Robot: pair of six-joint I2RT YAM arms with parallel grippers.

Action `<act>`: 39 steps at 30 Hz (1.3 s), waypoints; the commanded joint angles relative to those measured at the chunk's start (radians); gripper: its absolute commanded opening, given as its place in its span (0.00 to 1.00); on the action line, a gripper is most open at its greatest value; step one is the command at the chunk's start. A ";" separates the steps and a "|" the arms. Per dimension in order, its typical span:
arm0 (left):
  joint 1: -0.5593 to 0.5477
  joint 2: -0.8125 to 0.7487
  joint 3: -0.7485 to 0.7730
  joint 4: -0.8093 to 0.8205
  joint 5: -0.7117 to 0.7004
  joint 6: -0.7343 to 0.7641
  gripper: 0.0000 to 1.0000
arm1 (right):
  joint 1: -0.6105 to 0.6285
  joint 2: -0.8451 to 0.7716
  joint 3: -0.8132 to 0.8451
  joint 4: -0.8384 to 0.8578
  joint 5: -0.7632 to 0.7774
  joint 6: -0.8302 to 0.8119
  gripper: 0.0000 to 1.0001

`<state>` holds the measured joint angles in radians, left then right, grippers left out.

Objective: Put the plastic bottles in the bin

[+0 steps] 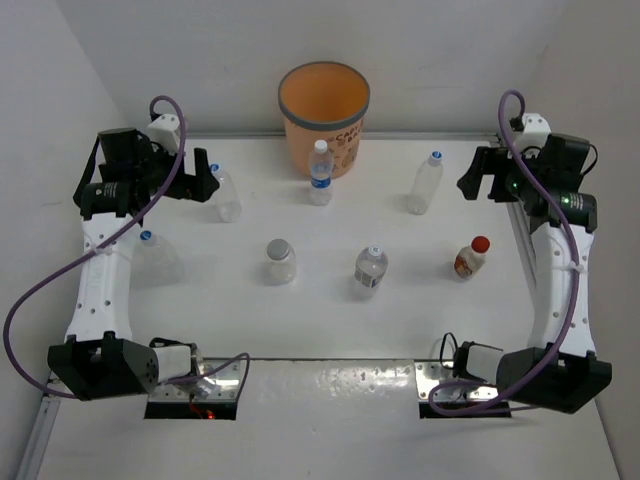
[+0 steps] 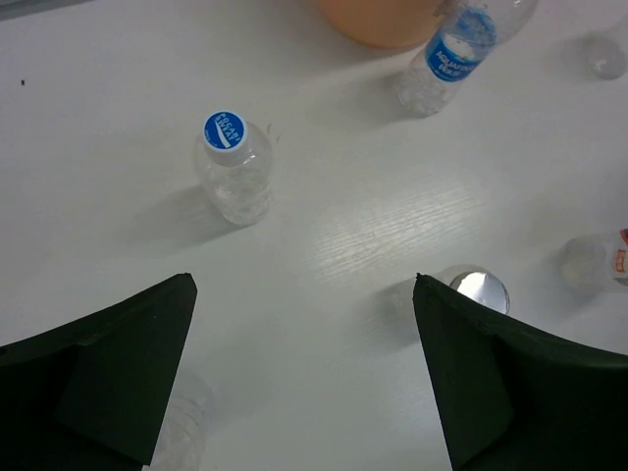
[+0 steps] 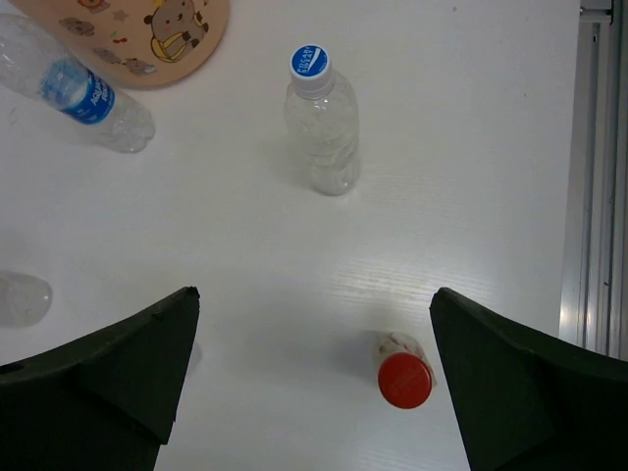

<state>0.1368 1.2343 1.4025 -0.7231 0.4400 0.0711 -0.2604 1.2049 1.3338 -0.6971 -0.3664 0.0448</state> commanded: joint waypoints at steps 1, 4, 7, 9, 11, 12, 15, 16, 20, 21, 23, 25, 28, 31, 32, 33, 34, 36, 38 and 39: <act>0.006 -0.016 0.007 0.022 0.083 0.024 1.00 | -0.004 0.015 -0.002 0.077 0.000 0.007 1.00; 0.006 -0.001 0.030 0.031 0.121 0.024 1.00 | 0.019 0.042 -0.037 0.149 -0.002 0.015 1.00; 0.006 0.031 0.053 0.031 0.166 0.006 1.00 | 0.065 0.088 -0.053 0.244 0.059 0.027 1.00; 0.006 0.044 0.062 0.040 0.177 -0.005 1.00 | 0.116 0.152 -0.044 0.304 0.130 0.027 1.00; 0.006 0.053 0.062 0.040 0.177 -0.005 1.00 | 0.157 0.203 -0.035 0.370 0.159 0.035 0.99; 0.006 0.053 0.072 0.040 0.177 -0.005 1.00 | 0.165 0.220 -0.028 0.381 0.184 0.039 0.99; 0.006 0.053 0.072 0.050 0.166 -0.014 1.00 | 0.213 0.297 0.016 0.419 0.245 0.035 0.96; 0.006 0.053 0.072 0.050 0.166 -0.014 1.00 | 0.233 0.306 0.025 0.427 0.263 0.038 0.96; 0.006 0.053 0.072 0.050 0.145 -0.014 1.00 | 0.253 0.406 0.073 0.469 0.360 0.064 0.95; 0.006 0.053 0.072 0.050 0.144 -0.014 1.00 | 0.253 0.418 0.077 0.482 0.363 0.064 0.94; 0.006 0.053 0.072 0.050 0.144 -0.014 1.00 | 0.253 0.430 0.073 0.516 0.397 0.067 0.94; 0.006 0.053 0.063 0.050 0.144 -0.014 1.00 | 0.251 0.444 0.067 0.533 0.388 0.058 0.86; 0.006 0.053 0.062 0.050 0.135 -0.014 1.00 | 0.251 0.466 0.076 0.533 0.370 0.056 0.74; 0.006 0.053 0.062 0.050 0.135 -0.024 1.00 | 0.250 0.482 0.079 0.541 0.371 0.059 0.73; 0.006 0.053 0.062 0.050 0.135 -0.024 1.00 | 0.251 0.486 0.074 0.542 0.344 0.061 0.71; 0.006 0.053 0.062 0.050 0.135 -0.024 1.00 | 0.251 0.490 0.079 0.545 0.342 0.058 0.70; 0.006 0.053 0.062 0.050 0.126 -0.024 1.00 | 0.251 0.496 0.082 0.550 0.333 0.058 0.68; 0.006 0.053 0.062 0.050 0.126 -0.024 1.00 | 0.251 0.504 0.085 0.547 0.324 0.061 0.67; 0.006 0.053 0.062 0.050 0.126 -0.024 1.00 | 0.253 0.512 0.093 0.548 0.307 0.063 0.61; 0.006 0.053 0.062 0.050 0.126 -0.033 1.00 | 0.251 0.516 0.096 0.548 0.302 0.064 0.59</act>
<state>0.1368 1.2949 1.4315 -0.7025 0.5621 0.0563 -0.0097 1.7168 1.3739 -0.2028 -0.0322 0.0990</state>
